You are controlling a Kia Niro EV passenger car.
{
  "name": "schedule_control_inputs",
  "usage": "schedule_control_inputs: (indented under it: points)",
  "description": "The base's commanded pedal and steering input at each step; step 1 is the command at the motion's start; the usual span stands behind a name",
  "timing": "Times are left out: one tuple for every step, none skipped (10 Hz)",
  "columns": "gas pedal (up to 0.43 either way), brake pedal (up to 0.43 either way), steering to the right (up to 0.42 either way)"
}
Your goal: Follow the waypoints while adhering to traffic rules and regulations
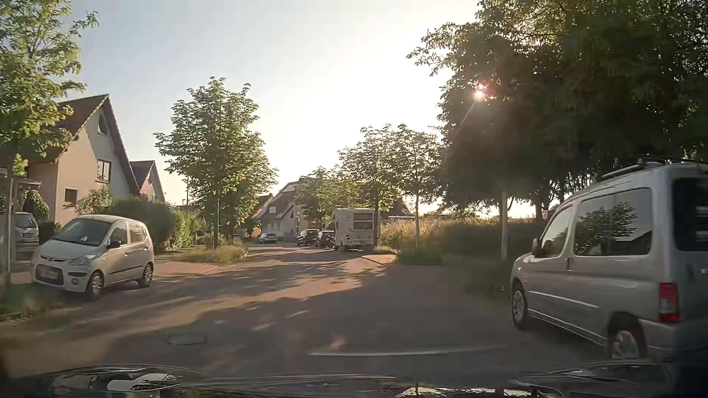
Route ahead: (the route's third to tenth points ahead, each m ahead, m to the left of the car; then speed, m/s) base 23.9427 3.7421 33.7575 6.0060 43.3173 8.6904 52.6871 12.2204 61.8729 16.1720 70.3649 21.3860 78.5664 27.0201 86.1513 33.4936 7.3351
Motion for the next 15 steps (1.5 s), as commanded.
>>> schedule_control_inputs:
  points:
    - [0.047,0.000,-0.017]
    - [0.047,0.000,-0.020]
    - [0.047,0.000,-0.022]
    - [0.047,0.000,-0.023]
    - [0.047,0.000,-0.023]
    - [0.059,0.000,-0.024]
    - [0.059,0.000,-0.025]
    - [0.059,0.000,-0.026]
    - [0.059,0.000,-0.026]
    - [0.059,0.000,-0.026]
    - [0.059,0.000,-0.027]
    - [0.059,0.000,-0.030]
    - [0.059,0.000,-0.032]
    - [0.059,0.000,-0.035]
    - [0.059,0.000,-0.038]
